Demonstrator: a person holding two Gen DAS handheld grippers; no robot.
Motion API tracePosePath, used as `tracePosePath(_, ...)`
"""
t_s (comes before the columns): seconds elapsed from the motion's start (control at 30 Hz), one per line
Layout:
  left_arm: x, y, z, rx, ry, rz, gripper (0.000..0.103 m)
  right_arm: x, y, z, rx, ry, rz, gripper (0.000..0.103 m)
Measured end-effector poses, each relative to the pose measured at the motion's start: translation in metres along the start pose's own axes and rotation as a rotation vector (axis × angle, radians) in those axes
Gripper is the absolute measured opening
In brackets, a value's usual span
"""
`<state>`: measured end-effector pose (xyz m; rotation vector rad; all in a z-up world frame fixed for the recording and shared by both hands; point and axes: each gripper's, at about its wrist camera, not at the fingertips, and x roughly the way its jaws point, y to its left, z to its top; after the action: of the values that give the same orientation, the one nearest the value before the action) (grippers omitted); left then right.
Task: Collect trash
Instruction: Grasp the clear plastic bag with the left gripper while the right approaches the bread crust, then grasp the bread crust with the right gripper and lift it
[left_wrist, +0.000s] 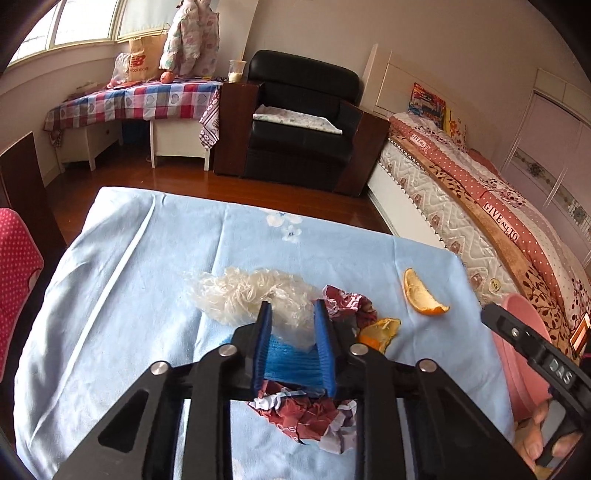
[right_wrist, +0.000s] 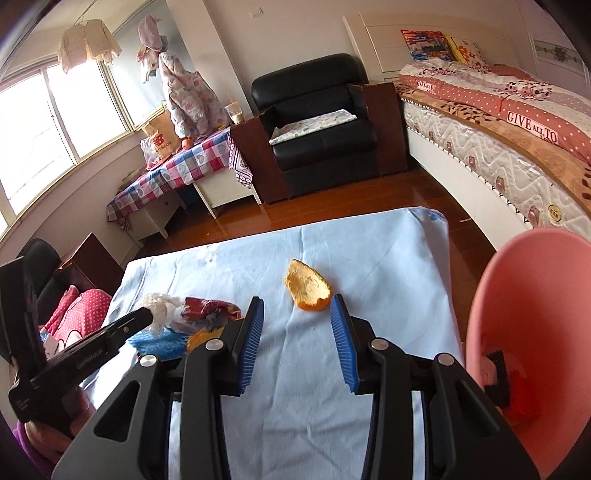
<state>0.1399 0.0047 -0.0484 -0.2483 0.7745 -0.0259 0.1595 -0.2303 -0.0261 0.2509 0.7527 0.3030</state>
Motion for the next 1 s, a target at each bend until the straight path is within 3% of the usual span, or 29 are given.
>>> tracePosePath(0.1, -0.003, 0.005, -0.002, -0.001, -0.016, -0.007, 0.013, 0.019, 0.001, 0.004, -0.011, 0.019, -0.017, 0.038)
tracePosePath(0.53, -0.023, 0.025, -0.004, -0.06, -0.052, -0.049, 0.012, 0.07, -0.004, -0.003, 0.01, 0.106, -0.095, 0.037)
tracePosePath(0.6, -0.025, 0.026, -0.006, -0.064, -0.049, -0.052, 0.012, 0.068, -0.005, -0.004, 0.023, 0.104, -0.095, 0.025)
tracePosePath(1.0, -0.054, 0.015, -0.009, -0.046, -0.088, -0.074, 0.012, 0.009, 0.001, -0.017, 0.023, 0.04, -0.073, 0.018)
